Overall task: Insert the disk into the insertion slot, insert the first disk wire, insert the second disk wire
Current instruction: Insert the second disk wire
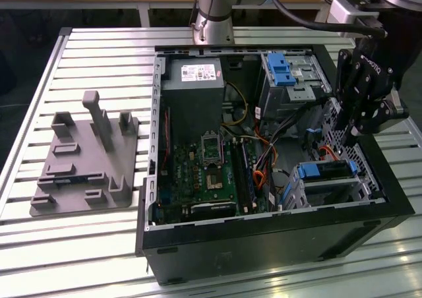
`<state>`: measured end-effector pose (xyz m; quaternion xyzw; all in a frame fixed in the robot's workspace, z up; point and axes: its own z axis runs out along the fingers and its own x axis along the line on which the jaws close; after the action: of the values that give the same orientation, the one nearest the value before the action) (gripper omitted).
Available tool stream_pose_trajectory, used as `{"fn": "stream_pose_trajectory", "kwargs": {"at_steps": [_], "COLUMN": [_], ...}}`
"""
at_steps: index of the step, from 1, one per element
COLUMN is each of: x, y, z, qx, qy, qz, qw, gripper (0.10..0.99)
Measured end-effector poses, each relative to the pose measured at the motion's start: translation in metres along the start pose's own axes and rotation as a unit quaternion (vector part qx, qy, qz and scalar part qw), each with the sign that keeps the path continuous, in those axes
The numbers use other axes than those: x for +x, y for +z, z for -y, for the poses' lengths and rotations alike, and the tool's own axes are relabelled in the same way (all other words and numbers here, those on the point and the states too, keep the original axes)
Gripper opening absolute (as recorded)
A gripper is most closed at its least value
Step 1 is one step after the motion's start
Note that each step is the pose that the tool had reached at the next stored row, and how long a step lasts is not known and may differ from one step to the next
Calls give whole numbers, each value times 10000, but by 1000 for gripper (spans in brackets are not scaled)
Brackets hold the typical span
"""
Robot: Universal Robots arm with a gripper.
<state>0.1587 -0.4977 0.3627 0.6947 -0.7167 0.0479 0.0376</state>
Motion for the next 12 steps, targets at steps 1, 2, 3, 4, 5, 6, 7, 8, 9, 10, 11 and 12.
{"fn": "stream_pose_trajectory", "kwargs": {"at_steps": [1, 2, 3, 4, 5, 6, 7, 8, 9, 10, 11, 12], "x": [0, 0, 0, 0, 0, 0, -3, -20, -45, -79, -119, -158], "y": [0, 0, 0, 0, 0, 0, 0, -2, -5, -10, -15, -19], "z": [0, -1, -1, -1, -2, -2, -3, -3, -4, -5, -6, -7], "qx": [0, 0, 0, 0, 0, 0, 0, 0, 1, 1, 2, 4], "qy": [0, 0, 0, 0, 0, 0, 0, 1, 1, 1, 0, -1], "qz": [0, 0, 1, 0, 0, 1, 0, -1, -13, -39, -71, -108], "qw": [10000, 10000, 10000, 10000, 10000, 10000, 10000, 10000, 10000, 10000, 10000, 9999], "gripper": [357, 357, 357, 357, 357, 357, 357, 357, 357, 357, 357, 357]}}
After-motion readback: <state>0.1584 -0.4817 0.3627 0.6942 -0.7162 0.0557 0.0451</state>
